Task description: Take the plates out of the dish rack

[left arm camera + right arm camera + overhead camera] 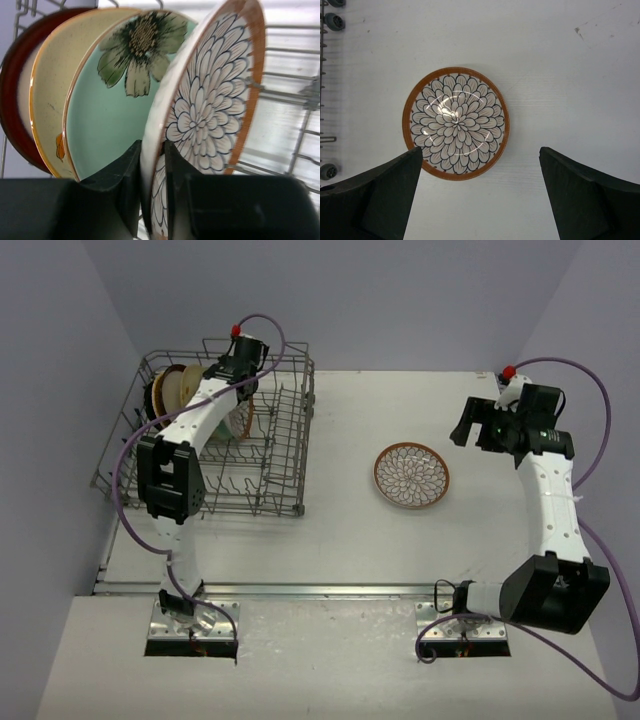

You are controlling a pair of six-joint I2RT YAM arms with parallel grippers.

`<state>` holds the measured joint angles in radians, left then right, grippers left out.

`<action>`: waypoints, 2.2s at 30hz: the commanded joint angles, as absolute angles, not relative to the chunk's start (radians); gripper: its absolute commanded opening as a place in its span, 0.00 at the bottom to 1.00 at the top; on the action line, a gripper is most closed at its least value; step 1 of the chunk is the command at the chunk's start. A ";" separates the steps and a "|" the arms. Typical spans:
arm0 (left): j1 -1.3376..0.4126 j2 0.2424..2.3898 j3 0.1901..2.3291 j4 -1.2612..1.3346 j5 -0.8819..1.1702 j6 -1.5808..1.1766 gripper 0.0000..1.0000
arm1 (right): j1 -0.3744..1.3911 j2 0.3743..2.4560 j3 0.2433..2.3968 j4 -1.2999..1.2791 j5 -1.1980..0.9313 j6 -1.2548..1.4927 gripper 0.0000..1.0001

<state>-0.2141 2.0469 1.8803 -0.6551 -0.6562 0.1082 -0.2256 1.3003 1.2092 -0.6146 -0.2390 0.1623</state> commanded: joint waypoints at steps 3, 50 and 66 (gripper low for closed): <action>-0.228 2.007 1.981 -0.583 -0.749 0.209 0.01 | -0.222 1.262 1.190 -0.607 -0.262 0.172 0.99; -0.311 1.430 1.915 -0.777 0.617 0.011 0.00 | 0.112 1.214 1.294 -0.284 -0.804 0.408 0.99; -0.369 1.487 1.824 -0.764 0.667 -0.005 0.00 | 0.298 1.408 1.294 -0.287 -0.820 0.427 0.84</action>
<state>-0.3389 1.5048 1.8017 -0.8984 0.5953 0.0277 0.2727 1.3622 1.2682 -0.3161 -0.8135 0.4214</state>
